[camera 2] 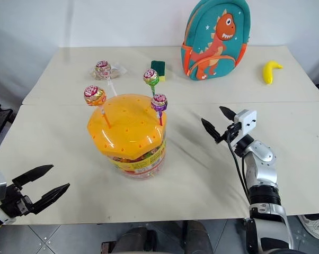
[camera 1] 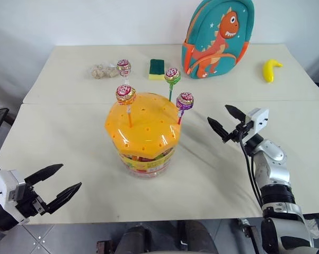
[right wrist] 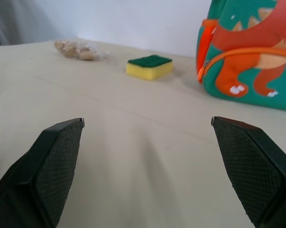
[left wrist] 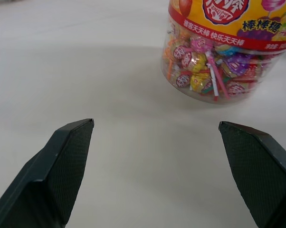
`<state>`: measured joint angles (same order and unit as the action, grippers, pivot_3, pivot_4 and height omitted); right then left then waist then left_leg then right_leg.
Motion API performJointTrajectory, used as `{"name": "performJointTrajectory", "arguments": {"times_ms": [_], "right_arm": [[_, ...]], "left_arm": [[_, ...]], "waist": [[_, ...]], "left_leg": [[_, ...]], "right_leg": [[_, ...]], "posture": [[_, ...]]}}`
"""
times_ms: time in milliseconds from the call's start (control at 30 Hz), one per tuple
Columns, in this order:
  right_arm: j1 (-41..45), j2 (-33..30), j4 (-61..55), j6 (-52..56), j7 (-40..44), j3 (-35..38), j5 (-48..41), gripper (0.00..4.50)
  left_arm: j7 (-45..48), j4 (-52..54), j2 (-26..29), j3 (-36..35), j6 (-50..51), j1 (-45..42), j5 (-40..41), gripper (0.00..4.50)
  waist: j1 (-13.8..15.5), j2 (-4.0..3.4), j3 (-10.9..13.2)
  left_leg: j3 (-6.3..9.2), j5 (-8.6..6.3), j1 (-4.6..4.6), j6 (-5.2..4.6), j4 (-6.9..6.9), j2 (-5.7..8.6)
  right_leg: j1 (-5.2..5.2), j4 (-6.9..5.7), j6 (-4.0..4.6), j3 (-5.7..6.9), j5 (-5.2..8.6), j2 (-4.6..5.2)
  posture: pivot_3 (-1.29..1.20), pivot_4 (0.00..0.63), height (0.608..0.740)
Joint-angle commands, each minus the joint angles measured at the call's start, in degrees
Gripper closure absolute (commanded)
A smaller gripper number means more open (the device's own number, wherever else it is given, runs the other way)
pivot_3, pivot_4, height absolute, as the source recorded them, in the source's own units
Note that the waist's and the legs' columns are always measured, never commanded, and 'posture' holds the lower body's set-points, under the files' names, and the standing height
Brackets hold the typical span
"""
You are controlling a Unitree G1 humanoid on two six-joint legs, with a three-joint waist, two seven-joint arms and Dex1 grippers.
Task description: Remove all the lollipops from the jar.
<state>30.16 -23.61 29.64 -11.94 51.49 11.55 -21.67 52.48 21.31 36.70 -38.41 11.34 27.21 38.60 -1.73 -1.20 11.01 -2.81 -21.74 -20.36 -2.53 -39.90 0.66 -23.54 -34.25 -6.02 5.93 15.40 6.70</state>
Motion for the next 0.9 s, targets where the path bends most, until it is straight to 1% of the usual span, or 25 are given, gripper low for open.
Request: {"name": "performJointTrajectory", "arguments": {"times_ms": [33, 67, 133, 200, 267, 300, 333, 367, 400, 467, 567, 600, 667, 767, 833, 900], "right_arm": [[-0.3, -0.5, -2.33, 0.56, 3.28, 0.04, -2.02, 0.0], [-0.77, -0.58, -3.6, 1.7, 5.0, 0.2, -3.41, 0.0], [-2.4, -1.42, -8.82, 8.17, 6.67, 1.64, -8.33, 0.0], [-5.13, -3.04, -17.07, 13.34, 9.53, 4.99, -16.21, 0.0], [-7.35, -5.73, -22.68, 19.57, 8.48, 7.62, -20.86, 0.0], [-8.29, -6.55, -25.02, 22.57, 7.74, 9.02, -23.73, 0.0], [-9.1, -7.07, -27.82, 26.08, 5.51, 11.62, -28.4, 0.0], [-9.73, -7.25, -29.85, 28.42, 4.04, 13.51, -31.79, 0.0], [-10.45, -7.55, -31.59, 30.64, 3.42, 14.75, -34.55, 0.0], [-12.51, -8.13, -35.15, 31.28, 6.01, 16.02, -36.59, 0.0], [-15.68, -11.24, -38.68, 31.68, 12.2, 16.45, -36.74, 0.0], [-16.24, -12.02, -39.44, 30.99, 14.1, 17.1, -36.88, 0.0], [-16.7, -13.87, -40.39, 33.43, 15.78, 19.28, -40.86, 0.0], [-18.39, -17.05, -40.63, 32.41, 23.4, 17.96, -38.42, 0.0], [-19.46, -17.39, -41.25, 29.93, 28.15, 17.5, -37.01, 0.0], [-19.57, -16.44, -42.78, 28.95, 28.61, 17.98, -37.77, 0.0]], "left_arm": [[-2.24, -1.16, -0.56, -0.26, -2.75, -2.23, -2.78, 0.03], [-2.12, -1.43, -0.61, 0.39, -3.04, -2.88, -3.13, 0.03], [-2.66, -0.7, -0.74, 0.52, -0.89, -4.02, -0.61, 0.03], [-2.54, 0.05, 0.35, -0.49, 0.86, -6.0, 2.53, 0.03], [-0.91, -0.41, 2.32, -2.32, 2.76, -8.15, 6.3, 0.03], [-0.09, -0.94, 3.17, -3.67, 4.54, -9.45, 9.86, 0.03], [-1.32, -2.23, 5.19, -6.19, 8.38, -13.59, 18.27, 0.03], [-2.3, -3.16, 6.54, -7.96, 11.17, -16.49, 24.22, 0.03], [-2.44, -3.54, 8.12, -8.62, 12.66, -18.28, 25.66, 0.03], [1.61, -3.7, 12.53, -8.48, 15.52, -20.16, 26.39, 0.03], [7.83, -3.59, 18.12, -6.94, 18.38, -21.39, 26.15, 0.03], [9.58, -3.61, 19.52, -6.39, 19.32, -21.74, 26.09, 0.03], [12.59, -3.29, 21.7, -4.69, 20.47, -23.22, 25.91, 0.03], [13.88, -3.67, 22.32, -0.87, 20.69, -27.29, 24.99, 0.03], [13.44, -3.73, 21.61, 2.74, 20.79, -31.72, 24.95, 0.03], [13.12, -3.7, 20.88, 5.83, 21.04, -35.62, 24.96, 0.03]], "waist": [[-0.01, 0.0, 0.0], [0.0, 0.0, 0.0], [0.06, 0.0, 0.0], [0.31, -0.01, 0.01], [0.6, -0.03, 0.02], [0.75, -0.03, 0.02], [0.81, 0.0, 0.01], [1.1, 0.04, 0.02], [1.33, 0.1, 0.02], [1.39, 0.11, -0.02], [1.24, -0.18, 0.02], [1.28, -0.2, 0.04], [1.32, -0.22, 0.05], [1.53, -0.21, 0.06], [1.8, -0.14, 0.03], [1.93, -0.13, 0.03]], "left_leg": [[0.0, 0.0, 0.0, 0.0, 0.0, 0.0], [0.0, 0.0, 0.01, 0.0, 0.0, 0.0], [-0.01, 0.0, 0.01, 0.01, -0.02, 0.0], [0.0, 0.0, 0.0, 0.0, -0.02, -0.01], [0.1, -0.01, -0.06, -0.01, -0.05, -0.01], [0.11, -0.01, -0.07, -0.02, -0.07, -0.01], [0.11, -0.02, -0.08, -0.02, -0.08, -0.01], [0.12, -0.03, -0.05, 0.0, -0.08, -0.01], [0.2, -0.03, -0.05, 0.01, -0.11, -0.01], [0.26, 0.0, -0.03, 0.09, -0.13, -0.05], [0.15, -0.02, 0.04, 0.1, -0.02, -0.04], [0.11, -0.03, 0.03, 0.08, -0.02, -0.03], [0.09, -0.03, 0.02, 0.07, 0.01, -0.03], [0.09, -0.03, 0.02, 0.07, -0.03, -0.03], [0.1, -0.03, 0.03, 0.07, -0.04, -0.04], [0.11, -0.02, 0.03, 0.07, -0.08, -0.03]], "right_leg": [[0.0, -0.03, 0.0, 0.01, 0.0, 0.0], [0.0, -0.04, 0.0, 0.01, 0.0, -0.01], [0.0, -0.09, 0.0, 0.02, 0.0, -0.02], [0.0, -0.1, -0.01, 0.01, 0.0, 0.0], [0.0, -0.07, -0.02, 0.04, -0.01, 0.01], [0.0, -0.07, -0.02, 0.04, -0.01, 0.01], [0.01, -0.04, -0.03, 0.04, -0.02, 0.02], [0.02, -0.04, -0.03, 0.04, -0.02, 0.02], [0.03, -0.07, -0.02, 0.06, -0.01, 0.02], [0.03, 0.01, 0.04, 0.11, 0.02, 0.01], [0.07, -0.1, 0.05, 0.05, 0.03, -0.03], [0.06, -0.09, 0.05, 0.05, 0.03, -0.04], [0.03, -0.06, 0.04, 0.05, 0.03, -0.09], [0.05, -0.07, 0.03, 0.06, 0.02, -0.1], [0.08, -0.05, 0.03, 0.08, 0.02, -0.1], [0.09, -0.11, 0.02, 0.08, 0.01, -0.1]], "posture": [[0.0, 0.15, 0.74], [0.0, 0.15, 0.74], [0.0, 0.15, 0.74], [0.0, 0.15, 0.74], [0.0, 0.15, 0.74], [0.0, 0.15, 0.74], [0.0, 0.15, 0.74], [0.0, 0.15, 0.74], [0.0, 0.15, 0.74], [0.0, 0.15, 0.74], [0.0, 0.15, 0.74], [0.0, 0.15, 0.74], [0.0, 0.15, 0.74], [0.0, 0.15, 0.74], [0.0, 0.15, 0.74], [0.0, 0.15, 0.74]]}}
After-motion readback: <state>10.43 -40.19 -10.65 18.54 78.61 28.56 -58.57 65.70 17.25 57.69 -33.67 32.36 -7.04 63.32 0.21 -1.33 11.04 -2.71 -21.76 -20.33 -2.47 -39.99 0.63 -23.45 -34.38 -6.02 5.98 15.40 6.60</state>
